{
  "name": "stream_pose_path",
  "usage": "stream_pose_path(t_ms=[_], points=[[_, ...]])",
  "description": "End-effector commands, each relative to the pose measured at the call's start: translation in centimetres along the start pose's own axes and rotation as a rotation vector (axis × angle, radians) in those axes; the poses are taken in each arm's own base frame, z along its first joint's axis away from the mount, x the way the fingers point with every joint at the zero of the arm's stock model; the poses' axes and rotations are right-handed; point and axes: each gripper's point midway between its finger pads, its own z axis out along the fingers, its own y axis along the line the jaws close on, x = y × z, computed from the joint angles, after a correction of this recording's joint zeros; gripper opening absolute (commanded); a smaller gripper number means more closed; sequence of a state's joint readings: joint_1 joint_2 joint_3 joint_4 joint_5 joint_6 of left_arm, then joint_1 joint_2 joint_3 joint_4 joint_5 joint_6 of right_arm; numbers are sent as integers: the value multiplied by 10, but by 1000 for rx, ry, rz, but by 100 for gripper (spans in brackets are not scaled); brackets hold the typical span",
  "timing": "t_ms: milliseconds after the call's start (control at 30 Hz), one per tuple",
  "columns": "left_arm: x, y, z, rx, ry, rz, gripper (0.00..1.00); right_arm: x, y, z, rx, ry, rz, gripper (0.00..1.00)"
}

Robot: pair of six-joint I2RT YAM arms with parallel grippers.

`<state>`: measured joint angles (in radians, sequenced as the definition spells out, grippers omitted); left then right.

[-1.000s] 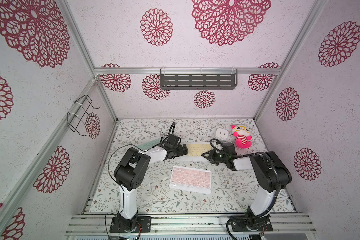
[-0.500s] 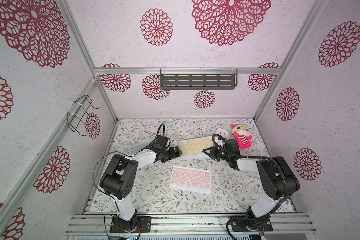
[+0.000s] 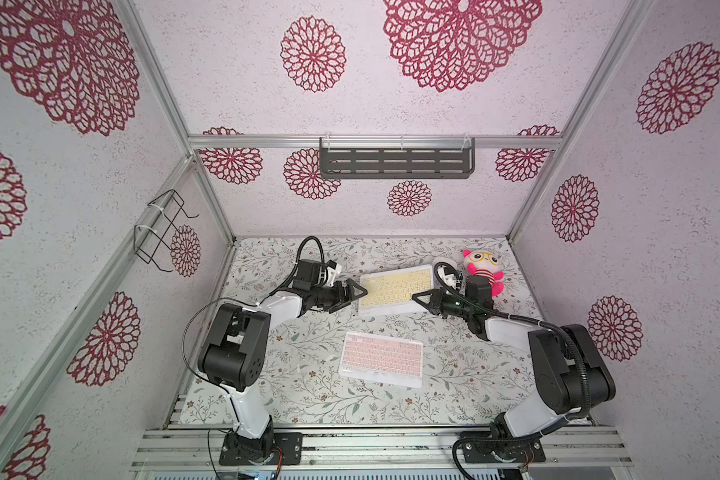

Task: Stack the numeric keypads
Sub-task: Pick up the numeric keypad from the center of the board.

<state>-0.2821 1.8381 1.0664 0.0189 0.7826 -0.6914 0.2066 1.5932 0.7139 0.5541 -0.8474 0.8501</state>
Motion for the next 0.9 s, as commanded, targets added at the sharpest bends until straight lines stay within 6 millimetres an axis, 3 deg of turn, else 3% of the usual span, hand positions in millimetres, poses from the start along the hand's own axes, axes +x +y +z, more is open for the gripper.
stream_pose_path(t_ms=[0, 267, 433, 567, 867], points=[[-1, -2, 5, 50, 18, 26, 98, -11, 50, -13, -156, -27, -118, 2], [-5, -15, 6, 115, 5, 38, 100, -7, 55, -13, -223, -29, -81, 3], [-7, -28, 6, 159, 2, 43, 94, -5, 59, -12, -292, -25, -46, 3], [-9, -39, 1, 198, -15, 44, 87, -1, 50, -6, -278, -8, -16, 3], [-12, -61, -16, 229, -57, 54, 58, -1, 45, -4, -278, -6, -4, 6]])
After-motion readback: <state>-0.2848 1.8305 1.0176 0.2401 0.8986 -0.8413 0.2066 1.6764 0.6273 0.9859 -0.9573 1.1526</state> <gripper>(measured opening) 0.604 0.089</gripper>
